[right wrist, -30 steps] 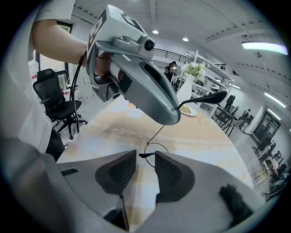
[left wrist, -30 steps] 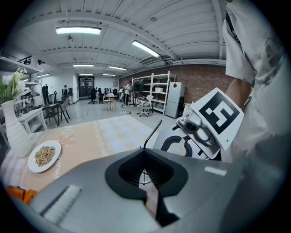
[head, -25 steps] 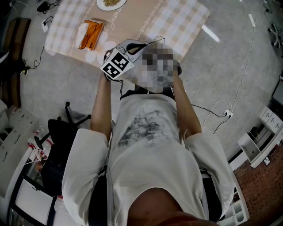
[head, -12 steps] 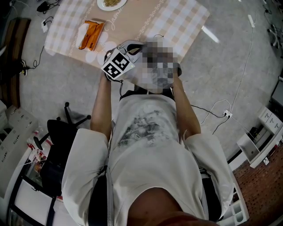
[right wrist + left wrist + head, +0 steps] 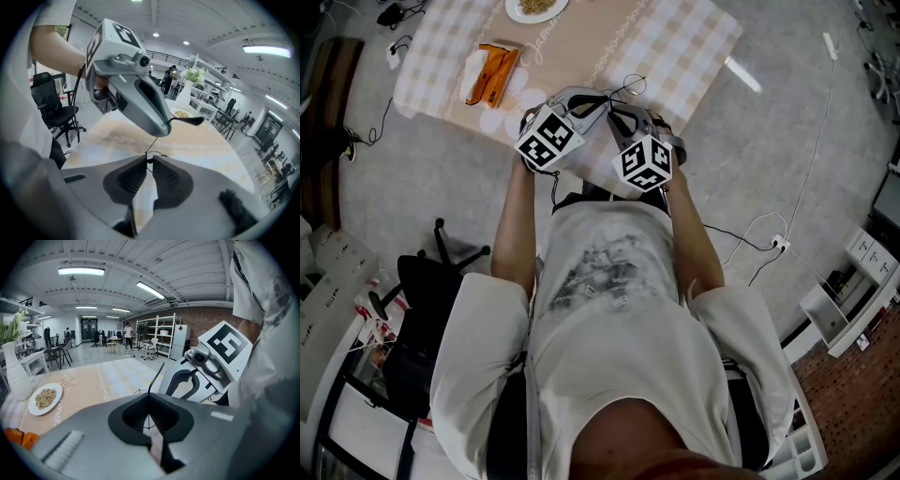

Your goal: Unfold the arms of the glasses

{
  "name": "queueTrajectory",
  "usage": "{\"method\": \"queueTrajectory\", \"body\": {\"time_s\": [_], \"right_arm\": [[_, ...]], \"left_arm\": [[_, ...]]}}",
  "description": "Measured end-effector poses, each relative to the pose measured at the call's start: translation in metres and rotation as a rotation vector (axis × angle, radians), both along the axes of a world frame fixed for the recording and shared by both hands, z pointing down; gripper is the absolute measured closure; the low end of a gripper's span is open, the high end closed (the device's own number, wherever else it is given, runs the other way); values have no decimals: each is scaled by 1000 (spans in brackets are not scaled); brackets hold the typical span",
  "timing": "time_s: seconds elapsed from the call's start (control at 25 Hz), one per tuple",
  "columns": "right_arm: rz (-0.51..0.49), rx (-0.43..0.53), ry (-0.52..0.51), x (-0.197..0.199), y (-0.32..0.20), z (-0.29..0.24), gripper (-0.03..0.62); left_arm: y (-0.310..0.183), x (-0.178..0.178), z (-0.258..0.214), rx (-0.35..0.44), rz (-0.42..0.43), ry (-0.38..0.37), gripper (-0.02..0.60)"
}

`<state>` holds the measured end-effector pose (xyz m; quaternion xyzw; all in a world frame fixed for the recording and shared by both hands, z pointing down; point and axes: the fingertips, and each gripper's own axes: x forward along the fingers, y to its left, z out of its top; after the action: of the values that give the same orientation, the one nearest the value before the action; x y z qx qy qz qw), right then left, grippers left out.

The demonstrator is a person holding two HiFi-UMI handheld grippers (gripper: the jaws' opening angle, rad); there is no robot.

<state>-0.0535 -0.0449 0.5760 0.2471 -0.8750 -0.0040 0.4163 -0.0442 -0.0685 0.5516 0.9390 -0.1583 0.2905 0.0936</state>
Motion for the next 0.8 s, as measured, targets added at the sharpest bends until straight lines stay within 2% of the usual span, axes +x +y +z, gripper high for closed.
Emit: {"method": "queueTrajectory", "body": {"time_s": [0.8], "right_arm": [[118,99,-29,21,-16,-40,565]], "left_arm": [[1,-3,-1,15,-33,11,575]]}}
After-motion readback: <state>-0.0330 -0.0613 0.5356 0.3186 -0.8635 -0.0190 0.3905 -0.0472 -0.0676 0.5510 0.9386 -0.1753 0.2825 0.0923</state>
